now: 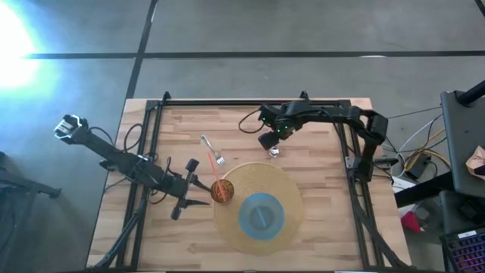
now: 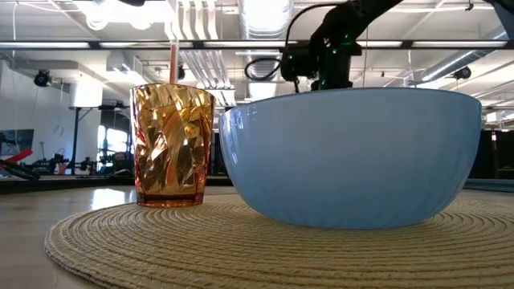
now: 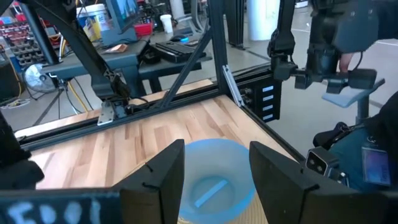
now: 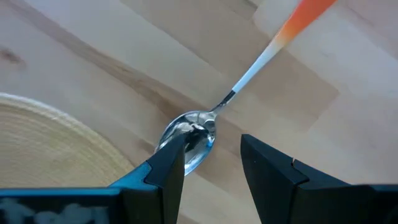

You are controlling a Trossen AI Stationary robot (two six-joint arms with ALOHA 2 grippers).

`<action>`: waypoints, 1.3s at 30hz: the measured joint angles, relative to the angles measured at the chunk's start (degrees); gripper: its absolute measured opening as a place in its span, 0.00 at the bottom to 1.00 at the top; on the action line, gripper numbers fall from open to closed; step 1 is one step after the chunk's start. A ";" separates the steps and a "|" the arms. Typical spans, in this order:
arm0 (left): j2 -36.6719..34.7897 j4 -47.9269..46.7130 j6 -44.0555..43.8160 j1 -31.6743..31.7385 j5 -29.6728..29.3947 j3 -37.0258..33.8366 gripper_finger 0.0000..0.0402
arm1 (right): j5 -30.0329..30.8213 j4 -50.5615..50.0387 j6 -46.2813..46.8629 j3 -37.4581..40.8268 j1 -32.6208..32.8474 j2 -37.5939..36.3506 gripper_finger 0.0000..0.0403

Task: Pick & Place Utensil
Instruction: Put the orange spoon into the blue bowl on the brown mat

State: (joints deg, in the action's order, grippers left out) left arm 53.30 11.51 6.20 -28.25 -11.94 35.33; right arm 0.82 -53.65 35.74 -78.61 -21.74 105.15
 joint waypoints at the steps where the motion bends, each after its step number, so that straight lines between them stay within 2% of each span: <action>1: 0.00 0.00 0.00 0.00 0.00 0.00 0.43 | 0.00 0.03 0.21 0.00 -0.04 0.49 0.38; 21: 0.00 -0.17 0.01 0.00 0.02 0.00 0.43 | 1.17 6.16 8.67 1.07 -1.33 2.75 0.38; 26: 0.00 -0.48 0.02 0.00 0.02 0.00 0.43 | 4.83 6.47 9.38 2.04 -1.33 2.75 0.38; 30: 0.00 -0.46 0.02 0.00 0.03 0.00 0.43 | 5.40 6.73 10.42 3.52 -1.44 2.75 0.38; 39: 0.00 -0.44 0.04 0.00 0.04 0.00 0.43 | 5.35 13.29 10.83 5.53 -1.42 2.75 0.38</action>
State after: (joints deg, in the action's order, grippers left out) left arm 53.30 11.07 6.24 -28.25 -11.90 35.33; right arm 6.17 -40.36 46.57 -73.07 -23.16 107.90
